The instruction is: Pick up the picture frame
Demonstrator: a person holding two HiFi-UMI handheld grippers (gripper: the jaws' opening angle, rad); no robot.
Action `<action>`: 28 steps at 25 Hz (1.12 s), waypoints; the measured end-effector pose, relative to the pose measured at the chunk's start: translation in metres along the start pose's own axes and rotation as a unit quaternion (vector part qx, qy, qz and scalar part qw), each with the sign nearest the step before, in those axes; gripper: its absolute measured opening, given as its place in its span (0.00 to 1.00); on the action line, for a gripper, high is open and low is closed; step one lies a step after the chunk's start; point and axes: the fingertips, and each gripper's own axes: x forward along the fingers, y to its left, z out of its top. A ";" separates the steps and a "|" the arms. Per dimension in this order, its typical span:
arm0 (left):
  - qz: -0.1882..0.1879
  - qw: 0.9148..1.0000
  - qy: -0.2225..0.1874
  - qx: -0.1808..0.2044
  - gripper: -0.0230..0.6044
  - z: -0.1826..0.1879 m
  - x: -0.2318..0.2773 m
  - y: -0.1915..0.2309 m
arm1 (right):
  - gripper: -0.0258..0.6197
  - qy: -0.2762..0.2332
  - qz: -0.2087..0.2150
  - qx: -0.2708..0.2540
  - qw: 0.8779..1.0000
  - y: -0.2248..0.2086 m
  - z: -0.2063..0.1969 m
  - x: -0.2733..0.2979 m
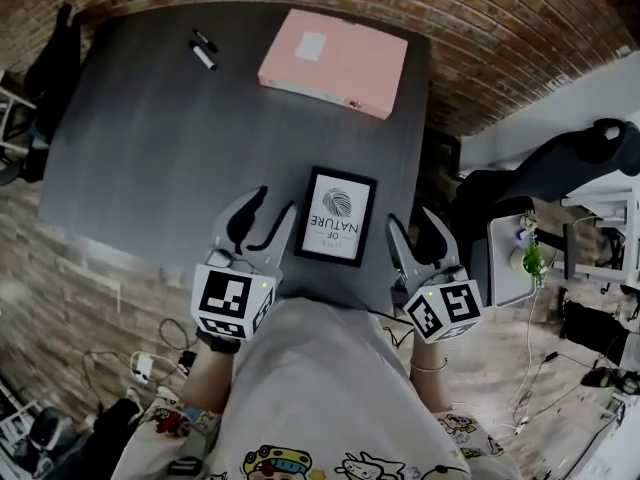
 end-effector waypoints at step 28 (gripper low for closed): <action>-0.043 0.998 0.047 -0.008 0.36 -0.024 0.019 -0.011 | 0.35 0.029 0.007 0.046 0.998 0.011 -0.028 0.004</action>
